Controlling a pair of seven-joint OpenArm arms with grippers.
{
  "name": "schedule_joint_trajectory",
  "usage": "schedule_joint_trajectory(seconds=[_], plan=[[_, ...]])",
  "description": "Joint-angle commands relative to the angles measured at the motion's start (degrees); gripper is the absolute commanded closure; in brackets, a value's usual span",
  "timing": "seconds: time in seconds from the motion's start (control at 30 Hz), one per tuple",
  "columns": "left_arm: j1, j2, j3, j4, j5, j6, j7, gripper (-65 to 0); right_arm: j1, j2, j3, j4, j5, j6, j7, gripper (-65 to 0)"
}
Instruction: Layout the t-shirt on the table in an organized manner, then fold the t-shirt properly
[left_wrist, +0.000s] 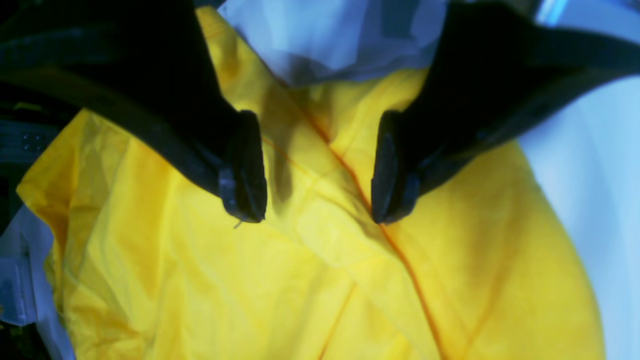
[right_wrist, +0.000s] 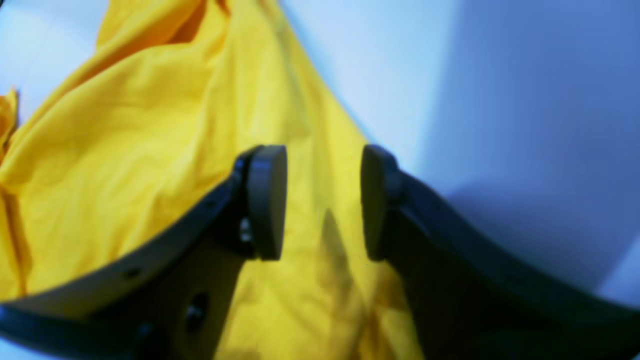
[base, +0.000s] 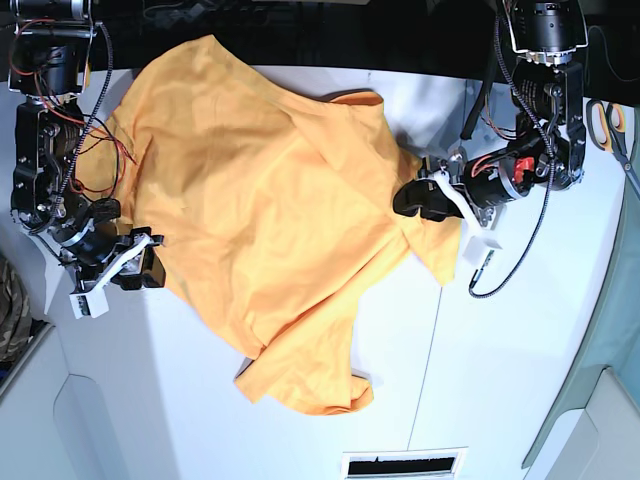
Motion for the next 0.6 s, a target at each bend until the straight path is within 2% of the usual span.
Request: schedule_joint_trajectory(seconds=[0.0,0.07,0.13,0.23,0.33,0.43,0.47,0.57], plan=[[-0.7,-0.2,-0.2,1.1,-1.1,0.0,-1.0,-36.7,1.4,0.8,0.3,0.5,0.0,-0.9,2.2,-24.5],[-0.5,-0.2,-0.2,1.1,-1.1,0.0,-1.0,-36.7,1.6,0.8,0.3,-0.2,-2.1,-2.4,2.7,-24.9],[0.0,-0.2,0.0,1.1,-1.2,0.0,-1.0,-34.5,1.9,0.8,0.3,-0.9,-3.7,-3.4,2.7,-29.3],[0.8,-0.2,1.4,1.1,-0.9,0.0,-1.3,-24.1,2.2,0.9,0.3,-2.1,-5.8,-4.0,2.8,-35.2],[1.1,-0.2,4.4,1.1,0.0,0.0,-1.6,-16.2,2.2,1.5,0.3,-3.6,-6.1,-6.9,3.1,-35.2],[1.1,-0.2,8.5,1.1,3.9,0.0,-3.6,-2.2,2.2,2.5,0.4,-5.2,-6.2,-10.0,4.0,-35.2],[1.1,-0.2,9.6,1.1,5.4,0.0,-4.6,0.0,2.2,2.9,0.4,-5.7,-6.2,-10.1,3.9,-35.2],[1.0,-0.2,10.9,1.1,7.6,0.0,-6.0,0.0,2.2,3.9,0.4,-7.3,-6.3,-10.1,3.9,-35.1]])
